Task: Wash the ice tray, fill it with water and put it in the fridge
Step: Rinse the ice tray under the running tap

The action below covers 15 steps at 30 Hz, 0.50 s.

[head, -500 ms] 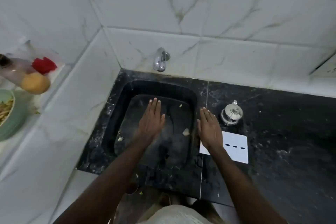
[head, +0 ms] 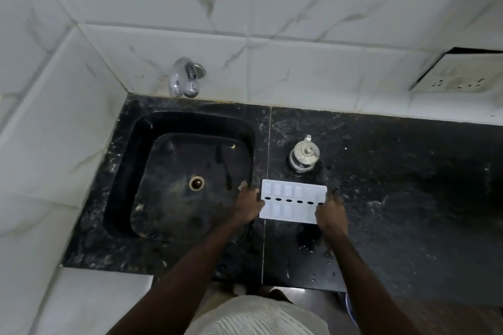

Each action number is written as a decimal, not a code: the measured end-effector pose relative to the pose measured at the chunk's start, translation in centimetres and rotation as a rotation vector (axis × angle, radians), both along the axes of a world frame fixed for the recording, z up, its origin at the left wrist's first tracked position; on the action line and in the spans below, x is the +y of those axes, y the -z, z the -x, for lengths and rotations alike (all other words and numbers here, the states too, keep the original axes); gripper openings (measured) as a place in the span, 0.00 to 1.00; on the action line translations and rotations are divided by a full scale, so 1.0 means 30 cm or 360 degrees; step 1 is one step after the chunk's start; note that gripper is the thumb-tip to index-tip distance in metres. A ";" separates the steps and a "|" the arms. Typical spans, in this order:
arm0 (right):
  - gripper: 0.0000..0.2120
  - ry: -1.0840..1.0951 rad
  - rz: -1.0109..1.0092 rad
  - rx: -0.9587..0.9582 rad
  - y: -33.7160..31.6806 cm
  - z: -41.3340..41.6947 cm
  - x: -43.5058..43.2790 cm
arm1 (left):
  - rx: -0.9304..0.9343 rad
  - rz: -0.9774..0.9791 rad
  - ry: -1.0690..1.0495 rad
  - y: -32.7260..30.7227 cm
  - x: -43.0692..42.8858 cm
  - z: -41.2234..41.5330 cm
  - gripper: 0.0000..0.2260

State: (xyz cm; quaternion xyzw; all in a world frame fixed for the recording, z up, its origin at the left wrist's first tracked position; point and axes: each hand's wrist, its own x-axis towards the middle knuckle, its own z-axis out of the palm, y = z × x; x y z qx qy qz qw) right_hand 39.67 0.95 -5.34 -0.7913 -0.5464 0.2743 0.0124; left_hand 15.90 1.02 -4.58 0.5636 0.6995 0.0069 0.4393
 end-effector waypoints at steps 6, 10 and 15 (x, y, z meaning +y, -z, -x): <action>0.25 0.0015 -0.0029 0.0089 0.012 0.002 0.006 | -0.0172 0.0068 -0.0290 0.010 -0.011 -0.061 0.19; 0.22 -0.0060 -0.0097 0.0221 0.000 0.071 0.022 | -0.0266 -0.0022 -0.0764 0.002 -0.023 -0.008 0.21; 0.16 -0.0409 -0.0257 0.0388 -0.049 0.282 0.118 | -0.0284 -0.0267 -0.1451 -0.047 -0.013 0.212 0.21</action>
